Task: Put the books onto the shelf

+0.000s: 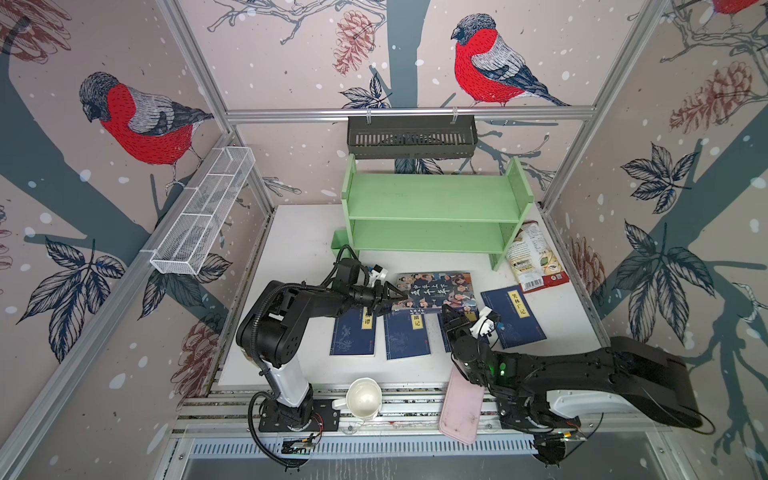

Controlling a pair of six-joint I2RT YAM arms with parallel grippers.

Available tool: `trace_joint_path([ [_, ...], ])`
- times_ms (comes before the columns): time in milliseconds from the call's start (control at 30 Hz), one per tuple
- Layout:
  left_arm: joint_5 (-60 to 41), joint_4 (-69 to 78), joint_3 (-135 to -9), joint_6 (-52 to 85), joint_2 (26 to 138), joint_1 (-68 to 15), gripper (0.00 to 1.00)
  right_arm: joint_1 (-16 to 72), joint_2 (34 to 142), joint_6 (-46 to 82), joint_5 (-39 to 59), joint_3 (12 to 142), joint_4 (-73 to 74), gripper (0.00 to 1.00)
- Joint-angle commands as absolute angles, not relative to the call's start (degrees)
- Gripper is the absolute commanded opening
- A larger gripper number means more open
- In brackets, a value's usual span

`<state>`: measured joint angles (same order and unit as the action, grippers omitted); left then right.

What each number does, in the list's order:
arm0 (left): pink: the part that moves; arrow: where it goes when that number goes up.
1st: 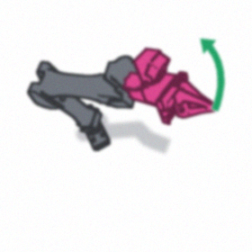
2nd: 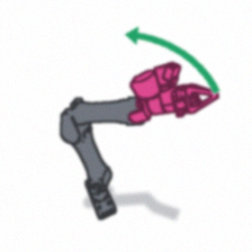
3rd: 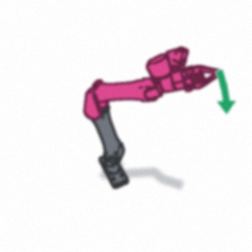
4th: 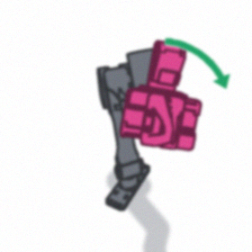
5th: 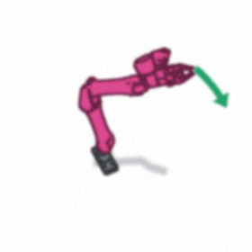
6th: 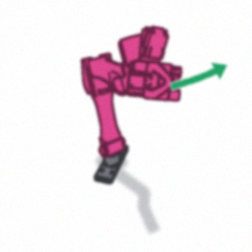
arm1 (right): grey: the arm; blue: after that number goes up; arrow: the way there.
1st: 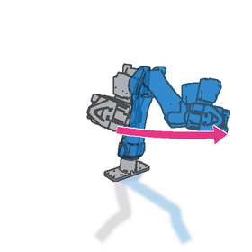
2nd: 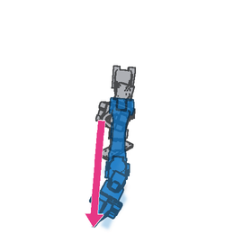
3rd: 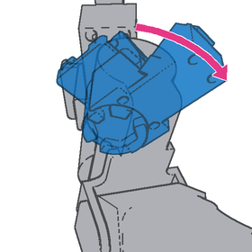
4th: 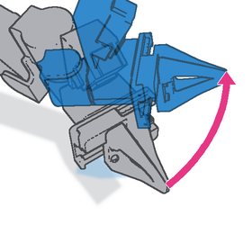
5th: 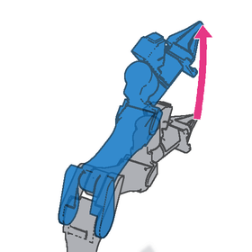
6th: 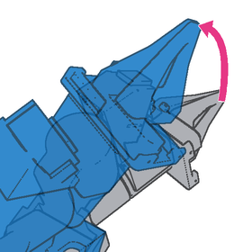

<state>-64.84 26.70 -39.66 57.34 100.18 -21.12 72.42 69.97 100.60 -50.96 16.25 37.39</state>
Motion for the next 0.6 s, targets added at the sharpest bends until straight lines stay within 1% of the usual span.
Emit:
trace_joint_path([
  [0, -69.56, 35.94, -39.83, 61.47, 99.81, -21.46, 0.52, 72.66, 70.31, 99.57, -48.71, 16.27, 41.66, 0.05],
  [67, -70.13, 36.79, -39.49, 62.51, 99.38, -21.45, 0.47, 72.69, 70.51, 99.73, -48.40, 16.32, 41.59, 0.05],
  [233, -71.20, 35.93, -39.18, 62.43, 98.35, -21.45, 0.28, 72.95, 70.58, 100.34, -48.00, 16.52, 40.37, 0.06],
  [467, -71.45, 34.47, -39.11, 61.53, 98.57, -21.47, 0.12, 74.00, 70.66, 101.76, -48.77, 16.61, 38.38, 0.09],
  [567, -71.39, 34.52, -38.94, 61.61, 98.38, -21.45, 0.07, 74.44, 70.83, 102.71, -49.27, 16.44, 37.70, 0.11],
])
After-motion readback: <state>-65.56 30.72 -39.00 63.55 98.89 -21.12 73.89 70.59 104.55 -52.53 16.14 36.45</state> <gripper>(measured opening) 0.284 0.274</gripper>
